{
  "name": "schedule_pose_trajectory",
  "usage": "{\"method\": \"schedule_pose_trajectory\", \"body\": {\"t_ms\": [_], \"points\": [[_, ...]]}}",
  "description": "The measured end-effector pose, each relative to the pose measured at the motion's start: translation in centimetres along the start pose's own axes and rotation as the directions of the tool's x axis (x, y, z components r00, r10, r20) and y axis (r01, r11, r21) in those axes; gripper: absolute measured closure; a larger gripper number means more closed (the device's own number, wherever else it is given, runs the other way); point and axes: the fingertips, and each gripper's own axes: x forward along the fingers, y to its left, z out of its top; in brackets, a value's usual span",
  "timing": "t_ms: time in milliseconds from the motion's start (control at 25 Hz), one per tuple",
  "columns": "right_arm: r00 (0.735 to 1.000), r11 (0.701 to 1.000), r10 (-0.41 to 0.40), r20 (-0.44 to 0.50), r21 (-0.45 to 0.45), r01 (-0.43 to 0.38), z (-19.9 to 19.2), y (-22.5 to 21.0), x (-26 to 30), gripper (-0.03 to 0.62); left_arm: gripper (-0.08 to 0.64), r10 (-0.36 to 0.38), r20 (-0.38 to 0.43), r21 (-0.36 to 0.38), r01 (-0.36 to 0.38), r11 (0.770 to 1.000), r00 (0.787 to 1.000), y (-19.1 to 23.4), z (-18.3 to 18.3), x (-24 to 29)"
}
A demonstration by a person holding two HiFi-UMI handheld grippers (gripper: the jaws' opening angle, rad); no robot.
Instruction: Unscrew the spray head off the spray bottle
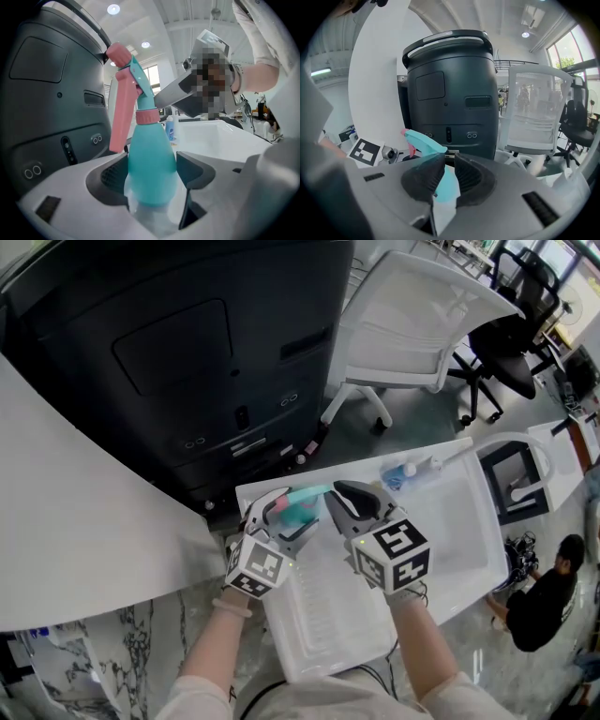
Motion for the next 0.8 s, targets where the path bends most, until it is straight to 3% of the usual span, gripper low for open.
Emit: {"method": "schedule_pose_trajectory", "body": {"t_ms": [200,400,480,600,800], "points": [[1.000,1.000,-0.013,0.019,0.017,0.013,-0.1,0.1,0.1,0.528,0.233,0.004,-0.005,-0.007,-0.004,1.000,1.000,0.0,-0.1,0.0],[0.997,0.997,0.022,0.072,0.072,-0.027,-0.1,1.4,-2.6,0.523,0.233,0.001,-0.004,-0.019,-0.001,1.000,1.000,0.0,-0.1,0.2],[0.991,0.990,0.072,0.109,0.111,-0.084,0.2,2.4,-2.9,0.523,0.233,0.001,-0.005,-0.019,-0.001,1.000,1.000,0.0,-0.2,0.2],[0.976,0.972,0.156,0.151,0.155,-0.179,1.0,4.1,-2.2,0.441,0.233,0.005,-0.010,-0.014,-0.006,1.000,1.000,0.0,-0.2,0.1],[0.970,0.969,0.165,0.178,0.153,-0.193,1.7,4.6,-1.1,0.345,0.233,0.006,-0.022,0.000,-0.006,1.000,1.000,-0.1,-0.4,0.2]]}}
